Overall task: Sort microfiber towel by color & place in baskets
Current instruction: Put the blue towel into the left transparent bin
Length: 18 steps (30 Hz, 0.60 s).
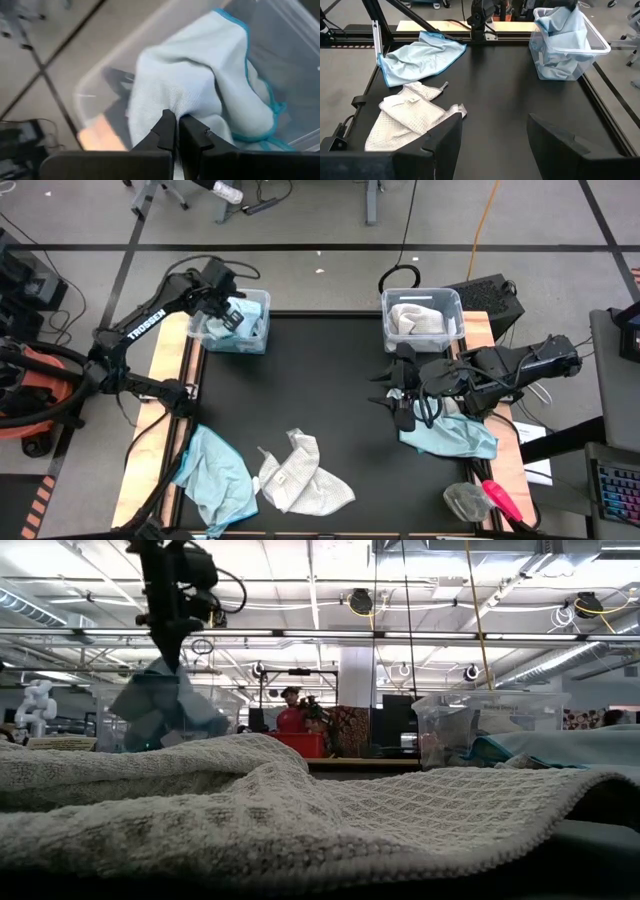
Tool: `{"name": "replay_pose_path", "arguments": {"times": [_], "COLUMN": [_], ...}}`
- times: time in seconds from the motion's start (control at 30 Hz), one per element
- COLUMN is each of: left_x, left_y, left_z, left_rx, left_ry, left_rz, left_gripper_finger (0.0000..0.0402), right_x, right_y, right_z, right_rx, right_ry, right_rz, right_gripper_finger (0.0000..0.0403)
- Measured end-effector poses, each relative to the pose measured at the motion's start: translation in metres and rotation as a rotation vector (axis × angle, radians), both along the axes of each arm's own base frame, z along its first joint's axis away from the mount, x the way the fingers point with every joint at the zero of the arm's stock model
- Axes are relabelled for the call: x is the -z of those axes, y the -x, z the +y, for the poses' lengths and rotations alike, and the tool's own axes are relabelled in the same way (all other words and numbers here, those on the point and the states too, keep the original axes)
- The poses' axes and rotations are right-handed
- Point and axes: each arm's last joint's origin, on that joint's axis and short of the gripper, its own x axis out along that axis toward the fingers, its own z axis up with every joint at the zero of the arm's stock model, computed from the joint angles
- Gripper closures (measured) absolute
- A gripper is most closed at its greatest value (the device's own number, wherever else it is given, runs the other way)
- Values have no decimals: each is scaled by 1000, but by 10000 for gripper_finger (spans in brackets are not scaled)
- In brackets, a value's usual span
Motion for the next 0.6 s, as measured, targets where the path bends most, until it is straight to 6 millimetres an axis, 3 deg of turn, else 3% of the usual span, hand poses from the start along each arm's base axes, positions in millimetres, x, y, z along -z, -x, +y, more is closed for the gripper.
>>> {"name": "replay_pose_path", "arguments": {"times": [0.23,0.6], "left_x": [33,65], "left_y": [5,15], "left_z": [6,8], "left_rx": [-6,-24], "left_ry": [81,176], "left_rz": [-45,-78], "left_gripper_finger": [391,391], "right_x": [0,0], "right_y": [0,0], "right_z": [0,0], "right_rx": [0,5], "right_ry": [1,2], "right_rz": [2,1], "right_gripper_finger": [189,189]}}
